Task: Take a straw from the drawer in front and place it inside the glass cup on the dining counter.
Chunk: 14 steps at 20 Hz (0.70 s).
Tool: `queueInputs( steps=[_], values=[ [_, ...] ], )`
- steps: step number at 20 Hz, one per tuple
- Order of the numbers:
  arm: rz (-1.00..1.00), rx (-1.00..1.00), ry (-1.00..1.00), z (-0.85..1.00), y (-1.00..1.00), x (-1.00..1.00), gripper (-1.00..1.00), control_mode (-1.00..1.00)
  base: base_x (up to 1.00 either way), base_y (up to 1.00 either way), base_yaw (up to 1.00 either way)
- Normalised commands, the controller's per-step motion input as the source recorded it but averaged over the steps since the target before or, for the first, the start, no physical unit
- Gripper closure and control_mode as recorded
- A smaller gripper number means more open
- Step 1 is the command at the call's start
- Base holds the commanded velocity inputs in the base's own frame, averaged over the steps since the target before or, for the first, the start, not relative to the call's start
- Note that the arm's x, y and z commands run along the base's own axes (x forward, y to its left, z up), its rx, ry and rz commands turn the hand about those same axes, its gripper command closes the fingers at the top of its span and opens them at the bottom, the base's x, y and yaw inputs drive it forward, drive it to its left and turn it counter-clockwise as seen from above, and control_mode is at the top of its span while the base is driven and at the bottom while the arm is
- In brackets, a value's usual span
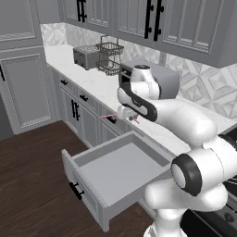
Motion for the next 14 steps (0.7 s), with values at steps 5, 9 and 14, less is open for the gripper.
queueInputs(
  steps=[5, 9, 14],
  values=[
    [-0.02, -0.17, 0.0, 0.92, -0.19, -0.89, 1.0, -1.0, 0.0, 0.0, 0.0],
    [0.0, -0.24, 0.0, 0.38, -0.3, -0.9, 1.0, -1.0, 0.0, 0.0, 0.0],
    [0.0, -0.19, 0.01, 0.04, -0.37, -0.71, 1.0, -1.0, 0.0, 0.0, 0.0]
  ],
)
